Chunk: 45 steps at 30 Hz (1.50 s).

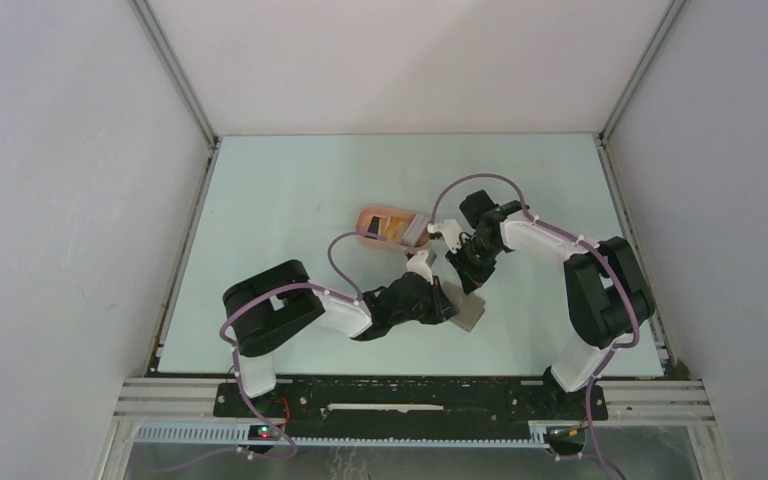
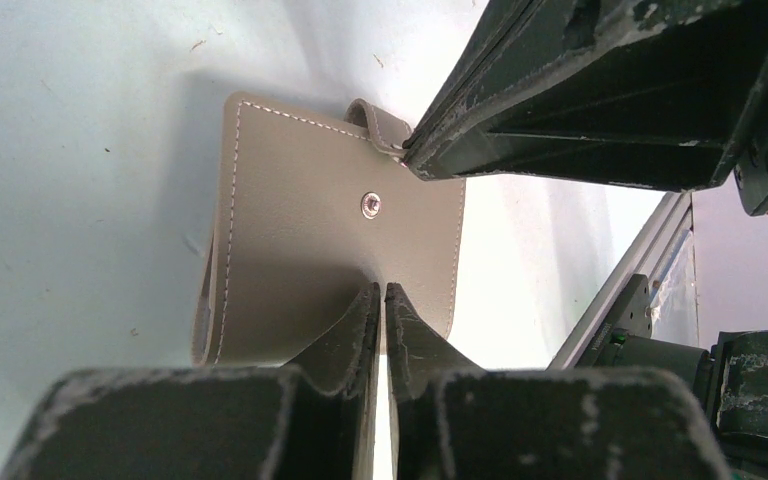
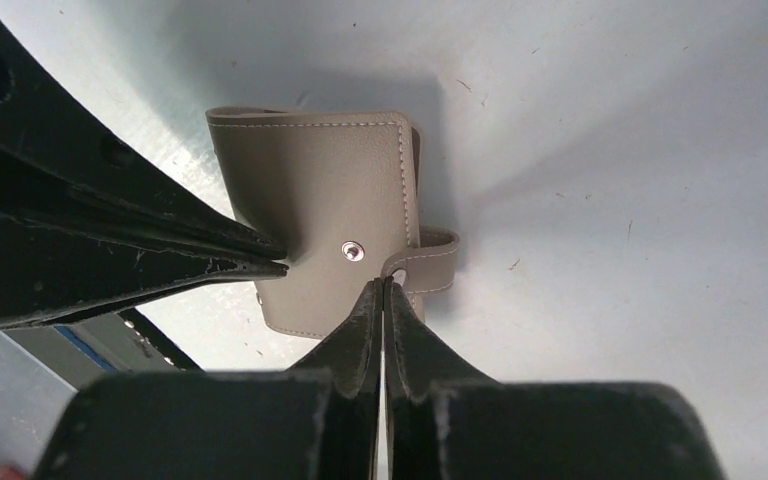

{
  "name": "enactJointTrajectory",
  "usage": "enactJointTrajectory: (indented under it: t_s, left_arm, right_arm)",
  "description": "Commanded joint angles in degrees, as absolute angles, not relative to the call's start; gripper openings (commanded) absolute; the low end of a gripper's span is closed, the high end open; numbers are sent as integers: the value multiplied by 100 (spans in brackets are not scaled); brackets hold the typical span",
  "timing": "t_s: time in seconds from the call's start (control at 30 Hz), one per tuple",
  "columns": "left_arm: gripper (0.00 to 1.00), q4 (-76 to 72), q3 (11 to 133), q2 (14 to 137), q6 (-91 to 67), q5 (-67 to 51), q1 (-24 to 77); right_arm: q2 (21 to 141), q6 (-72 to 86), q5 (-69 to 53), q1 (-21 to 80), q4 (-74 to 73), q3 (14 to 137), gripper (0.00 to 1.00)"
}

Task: Put the credit cards into the card holder
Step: Close the credit card at the center of the board.

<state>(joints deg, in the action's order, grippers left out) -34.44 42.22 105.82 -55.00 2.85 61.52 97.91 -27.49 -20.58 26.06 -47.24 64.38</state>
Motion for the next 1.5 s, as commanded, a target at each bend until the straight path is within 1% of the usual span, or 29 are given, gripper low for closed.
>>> enactJointTrajectory:
  t_s: [0.0,0.17,0.5,0.83,1.47]
  left_arm:
    - [10,-3237,4228,10687,-5379,513,6100]
    - [9,-3228,4227,10687,-5379,535,6100]
    - [6,-3200,4208,10705,-5388,562,6084]
    - [4,-3205,4210,10701,-5388,562,6073]
    - [3,-3210,4205,10683,-5379,554,6073]
  right_arm:
    - [9542,-2707,-2012,2584,-4623,6430,0]
    - [9445,-2705,-2255,2579,-4606,6427,0]
    - [9359,-2837,-2465,2710,-4681,6428,0]
    - [9676,-2795,-2112,2990,-4653,6432,0]
    - [9948,-2846,-1859,3072,-4772,6432,0]
